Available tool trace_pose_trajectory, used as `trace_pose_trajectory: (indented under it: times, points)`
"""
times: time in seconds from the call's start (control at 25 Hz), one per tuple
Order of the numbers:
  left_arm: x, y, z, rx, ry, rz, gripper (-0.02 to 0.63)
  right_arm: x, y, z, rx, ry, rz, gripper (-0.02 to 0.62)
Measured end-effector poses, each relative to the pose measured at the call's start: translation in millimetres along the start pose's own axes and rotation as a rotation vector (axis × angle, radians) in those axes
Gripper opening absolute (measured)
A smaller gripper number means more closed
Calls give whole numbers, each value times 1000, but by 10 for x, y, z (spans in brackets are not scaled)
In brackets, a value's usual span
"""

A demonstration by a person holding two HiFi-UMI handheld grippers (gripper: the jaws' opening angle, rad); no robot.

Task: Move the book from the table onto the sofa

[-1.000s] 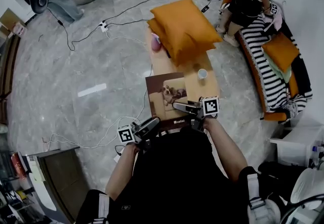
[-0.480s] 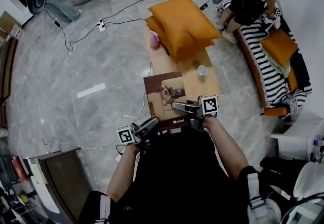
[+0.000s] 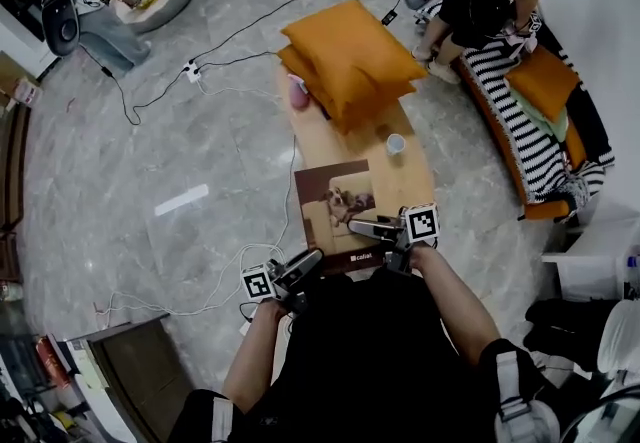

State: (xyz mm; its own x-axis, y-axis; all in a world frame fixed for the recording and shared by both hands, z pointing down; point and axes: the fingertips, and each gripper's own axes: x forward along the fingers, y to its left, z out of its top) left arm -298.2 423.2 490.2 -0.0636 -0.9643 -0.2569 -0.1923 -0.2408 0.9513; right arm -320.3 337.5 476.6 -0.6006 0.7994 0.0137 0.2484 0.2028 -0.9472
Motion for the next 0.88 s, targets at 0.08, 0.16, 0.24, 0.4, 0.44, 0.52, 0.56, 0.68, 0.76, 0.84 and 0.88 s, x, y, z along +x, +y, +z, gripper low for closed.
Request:
trace_pose_trajectory:
  times: [0.08, 0.16, 0.24, 0.4, 0.44, 0.52, 0.56, 0.68, 0.76, 0.84, 0.88]
  points:
    - [78, -5, -50, 1, 37, -8, 144, -114, 30, -5, -13, -21, -9, 156]
    - [198, -21, -131, 23, 86, -8, 144, -294, 50, -33, -20, -45, -21, 155]
    - [339, -36, -279, 43, 143, -3, 144, -537, 82, -93, -23, -81, -29, 153]
    - [676, -99, -750, 34, 257, -20, 144, -1180, 182, -288, -39, -198, -52, 153]
    - [774, -119, -887, 26, 282, -23, 144, -1365, 189, -348, -38, -230, -63, 152]
    - [947, -162, -1141, -5, 324, -26, 144, -1681, 239, -444, -31, -295, -64, 150]
    - [1010, -177, -1244, -16, 344, -25, 144, -1801, 286, -483, -28, -327, -57, 150]
    - [1173, -233, -1611, -67, 398, -50, 144, -2198, 423, -683, -28, -431, -58, 150]
    - [1307, -295, -1999, -95, 435, -81, 149, -2571, 542, -917, -36, -498, -55, 150]
    - [1432, -333, -2355, -66, 486, -108, 149, -2927, 659, -1143, -54, -546, -59, 151]
    - [1500, -358, -2498, -57, 511, -127, 149, -3083, 714, -1230, -65, -568, -62, 153]
